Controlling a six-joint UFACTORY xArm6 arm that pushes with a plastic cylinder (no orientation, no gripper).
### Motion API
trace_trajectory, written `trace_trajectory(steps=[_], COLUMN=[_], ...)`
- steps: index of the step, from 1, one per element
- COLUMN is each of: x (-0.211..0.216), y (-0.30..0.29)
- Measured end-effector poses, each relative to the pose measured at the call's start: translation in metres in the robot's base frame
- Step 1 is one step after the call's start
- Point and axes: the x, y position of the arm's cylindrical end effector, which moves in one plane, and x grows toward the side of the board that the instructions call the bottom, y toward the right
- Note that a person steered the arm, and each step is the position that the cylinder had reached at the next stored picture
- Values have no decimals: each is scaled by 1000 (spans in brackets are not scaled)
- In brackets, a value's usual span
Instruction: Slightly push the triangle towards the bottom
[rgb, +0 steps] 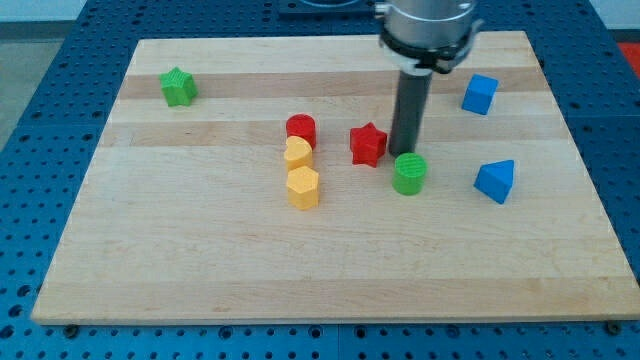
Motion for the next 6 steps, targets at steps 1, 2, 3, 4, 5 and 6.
trace_trajectory(steps=[1, 2, 3, 4, 5, 6], x=[0, 0, -9, -6, 1, 9], y=[-26, -22, 42, 98, 112, 112])
